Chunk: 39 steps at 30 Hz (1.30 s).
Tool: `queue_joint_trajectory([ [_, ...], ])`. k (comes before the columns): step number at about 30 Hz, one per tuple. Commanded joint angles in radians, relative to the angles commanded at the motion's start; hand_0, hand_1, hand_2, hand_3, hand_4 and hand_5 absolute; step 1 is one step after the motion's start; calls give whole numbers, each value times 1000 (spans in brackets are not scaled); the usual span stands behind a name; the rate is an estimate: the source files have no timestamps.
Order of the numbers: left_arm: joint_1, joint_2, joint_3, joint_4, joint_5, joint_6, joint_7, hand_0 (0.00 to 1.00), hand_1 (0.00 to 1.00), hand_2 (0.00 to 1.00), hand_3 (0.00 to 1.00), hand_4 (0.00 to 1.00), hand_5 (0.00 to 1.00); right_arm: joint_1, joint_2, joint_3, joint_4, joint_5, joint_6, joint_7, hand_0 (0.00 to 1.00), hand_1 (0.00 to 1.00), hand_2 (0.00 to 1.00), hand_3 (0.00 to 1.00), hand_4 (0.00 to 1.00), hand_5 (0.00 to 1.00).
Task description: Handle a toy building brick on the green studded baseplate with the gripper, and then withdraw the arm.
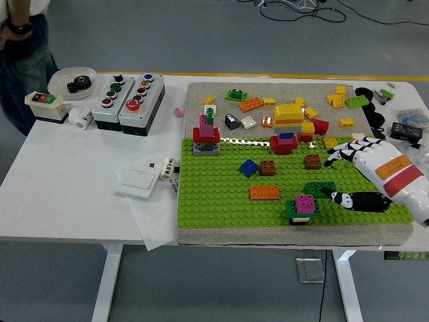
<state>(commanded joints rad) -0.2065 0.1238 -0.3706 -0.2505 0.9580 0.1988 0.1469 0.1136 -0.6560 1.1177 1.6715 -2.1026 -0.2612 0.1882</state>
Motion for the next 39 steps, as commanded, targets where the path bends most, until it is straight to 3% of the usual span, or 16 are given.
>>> queue_joint_trajectory([
  [39, -12, 6, 12, 0, -17, 9, -3, 750, 755, 736, 609, 661, 633, -13, 7, 37, -2, -5, 2, -16, 764, 721, 759, 678, 787, 506],
])
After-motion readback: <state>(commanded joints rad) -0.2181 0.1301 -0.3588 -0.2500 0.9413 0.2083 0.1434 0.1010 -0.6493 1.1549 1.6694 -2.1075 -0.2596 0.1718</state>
